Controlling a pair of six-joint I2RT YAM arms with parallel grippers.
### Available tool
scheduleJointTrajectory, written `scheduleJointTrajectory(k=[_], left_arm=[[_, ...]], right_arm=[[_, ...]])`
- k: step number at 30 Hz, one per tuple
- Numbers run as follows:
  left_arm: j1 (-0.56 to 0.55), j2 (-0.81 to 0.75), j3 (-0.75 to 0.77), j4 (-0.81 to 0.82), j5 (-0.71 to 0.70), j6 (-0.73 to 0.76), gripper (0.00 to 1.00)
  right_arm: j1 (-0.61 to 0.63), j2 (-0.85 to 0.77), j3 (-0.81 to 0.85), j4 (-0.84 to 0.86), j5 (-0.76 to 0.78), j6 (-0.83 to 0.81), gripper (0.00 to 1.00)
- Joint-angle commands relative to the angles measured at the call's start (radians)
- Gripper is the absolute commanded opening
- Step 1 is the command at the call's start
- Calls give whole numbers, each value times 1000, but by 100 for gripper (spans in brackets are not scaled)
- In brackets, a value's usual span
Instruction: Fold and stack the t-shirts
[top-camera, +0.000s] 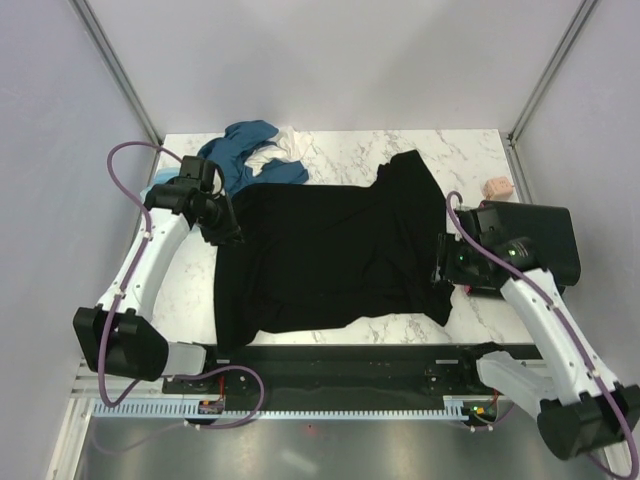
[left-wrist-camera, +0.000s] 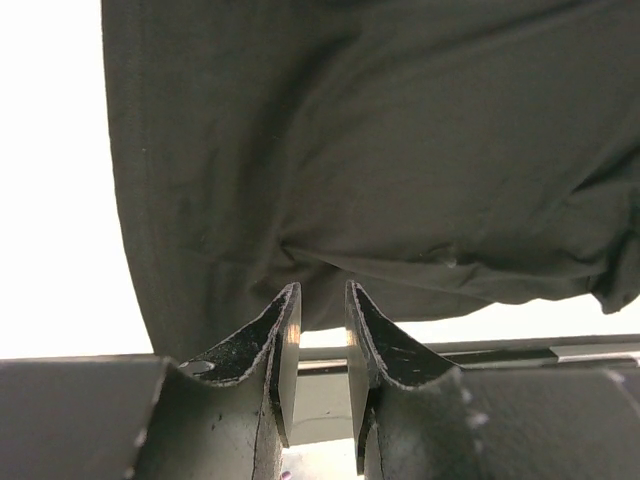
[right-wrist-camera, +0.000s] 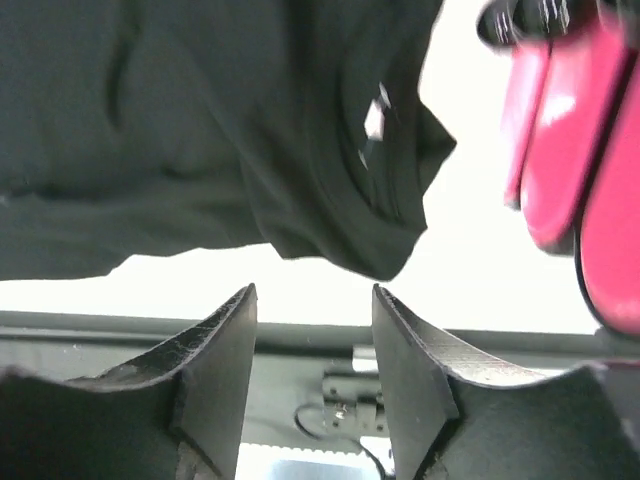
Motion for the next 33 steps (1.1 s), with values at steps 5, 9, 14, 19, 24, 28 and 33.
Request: scheduleJointTrajectory(k=[5,9,14,19,24,28,33], left_arm=[[-43,-58,12,8,27,14,31],[-49,-67,12,3,26,11,31],[-52,-69,13,-8,14,11,31],[-53,-67,10,-11,10,7,31],[-53,-52,12,-5,4,7,31],[-53,-47,12,-5,-2,7,31],[-53,-35,24,-8,-2,5,30]], right_arm=[[24,-114,-61,-111,10,84,54],[48,-49,-133,-82,-87,144,52],[68,-25,-171,-39,-44,159,55],[87,11,-182,15,-26,162,56],[103,92,-217,87,-26,125,60],[114,135,-214,133,-9,130,62],[116,221,-197,157,20,135,62]])
